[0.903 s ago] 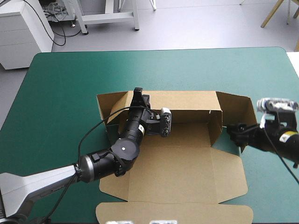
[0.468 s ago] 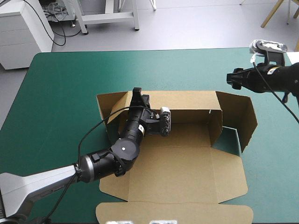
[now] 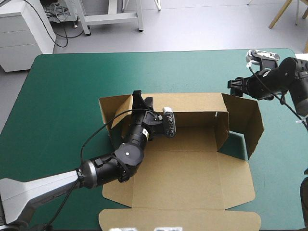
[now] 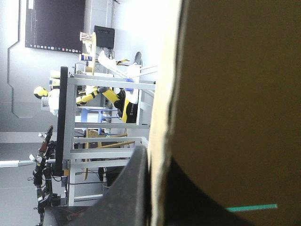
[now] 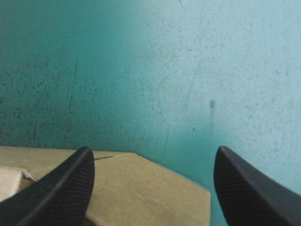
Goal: Fold the box
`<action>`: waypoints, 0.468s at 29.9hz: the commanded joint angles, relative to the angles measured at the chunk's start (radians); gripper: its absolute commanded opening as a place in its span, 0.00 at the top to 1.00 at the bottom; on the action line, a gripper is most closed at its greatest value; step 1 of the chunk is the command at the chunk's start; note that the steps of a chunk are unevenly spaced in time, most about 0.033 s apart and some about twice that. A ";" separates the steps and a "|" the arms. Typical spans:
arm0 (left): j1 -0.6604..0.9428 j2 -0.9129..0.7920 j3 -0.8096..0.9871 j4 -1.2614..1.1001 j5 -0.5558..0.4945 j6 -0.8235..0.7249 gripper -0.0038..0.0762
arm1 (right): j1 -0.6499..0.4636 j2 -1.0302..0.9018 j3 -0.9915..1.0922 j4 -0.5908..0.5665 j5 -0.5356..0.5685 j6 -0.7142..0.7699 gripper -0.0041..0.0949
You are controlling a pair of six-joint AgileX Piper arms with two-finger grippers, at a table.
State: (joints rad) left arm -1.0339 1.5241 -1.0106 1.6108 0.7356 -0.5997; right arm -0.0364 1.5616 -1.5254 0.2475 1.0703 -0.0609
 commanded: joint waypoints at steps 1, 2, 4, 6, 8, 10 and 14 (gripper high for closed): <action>-0.008 -0.040 -0.027 0.027 0.043 -0.035 0.96 | 0.001 -0.040 -0.014 -0.013 0.032 -0.005 0.31; -0.008 -0.040 -0.027 0.023 0.043 -0.035 0.96 | 0.001 -0.042 -0.007 -0.019 0.041 -0.005 0.31; -0.008 -0.040 -0.027 0.014 0.043 -0.035 0.96 | 0.001 -0.054 0.019 -0.021 0.041 -0.009 0.31; -0.008 -0.040 -0.027 0.011 0.043 -0.035 0.96 | 0.001 -0.081 0.052 -0.021 0.034 -0.009 0.31; -0.008 -0.040 -0.027 0.011 0.043 -0.035 0.96 | 0.001 -0.112 0.096 -0.019 0.028 -0.034 0.31; -0.008 -0.040 -0.027 0.011 0.043 -0.035 0.96 | 0.001 -0.147 0.150 0.002 0.009 -0.061 0.31; -0.008 -0.040 -0.027 0.016 0.032 -0.023 0.96 | 0.001 -0.234 0.257 0.101 -0.041 -0.173 0.31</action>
State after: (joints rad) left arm -1.0339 1.5241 -1.0106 1.6052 0.7356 -0.5997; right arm -0.0364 1.4185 -1.3041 0.2638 1.0869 -0.1513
